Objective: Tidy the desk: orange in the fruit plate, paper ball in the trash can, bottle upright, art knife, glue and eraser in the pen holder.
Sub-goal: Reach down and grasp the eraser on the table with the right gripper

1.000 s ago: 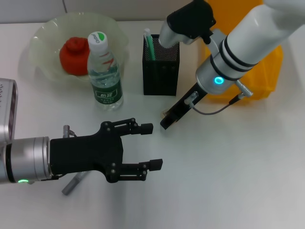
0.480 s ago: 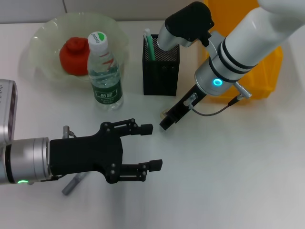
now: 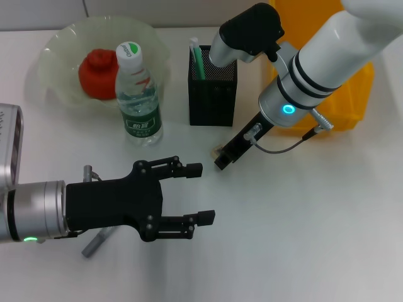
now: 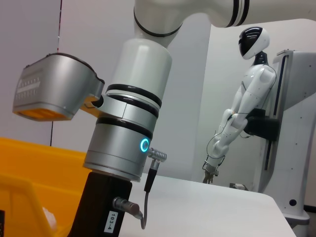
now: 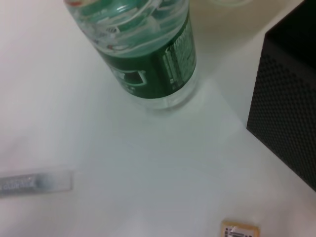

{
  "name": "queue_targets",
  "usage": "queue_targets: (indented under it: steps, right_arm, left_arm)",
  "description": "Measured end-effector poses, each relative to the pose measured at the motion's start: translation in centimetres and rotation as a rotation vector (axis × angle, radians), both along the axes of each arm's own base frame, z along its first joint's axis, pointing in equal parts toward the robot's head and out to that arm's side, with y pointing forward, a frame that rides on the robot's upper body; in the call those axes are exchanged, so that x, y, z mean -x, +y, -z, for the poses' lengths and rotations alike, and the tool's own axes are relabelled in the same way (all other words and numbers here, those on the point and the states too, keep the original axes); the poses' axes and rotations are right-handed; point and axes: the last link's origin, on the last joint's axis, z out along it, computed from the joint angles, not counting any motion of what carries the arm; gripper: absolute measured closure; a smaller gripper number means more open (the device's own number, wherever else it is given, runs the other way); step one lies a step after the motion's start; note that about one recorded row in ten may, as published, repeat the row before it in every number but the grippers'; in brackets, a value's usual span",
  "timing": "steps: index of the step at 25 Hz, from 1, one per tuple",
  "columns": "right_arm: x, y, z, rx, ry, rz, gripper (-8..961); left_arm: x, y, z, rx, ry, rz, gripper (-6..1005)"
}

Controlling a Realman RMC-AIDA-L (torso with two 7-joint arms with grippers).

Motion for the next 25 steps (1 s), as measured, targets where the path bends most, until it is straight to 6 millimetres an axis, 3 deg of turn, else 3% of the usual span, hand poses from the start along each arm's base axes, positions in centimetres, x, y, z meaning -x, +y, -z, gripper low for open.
queue_targets:
  steps: [5,25]
  right_arm:
    - [0.02,-0.01,-0.02,0.000,0.001,-0.001,582]
    - [0.41,0.11,-0.23,-0.004,0.014,-0.007,641]
  left_arm:
    - [0.03,-0.03,0.00,0.000,0.000,-0.001,199]
    - [0.01,0.00,0.02,0.000,0.000,-0.001,199]
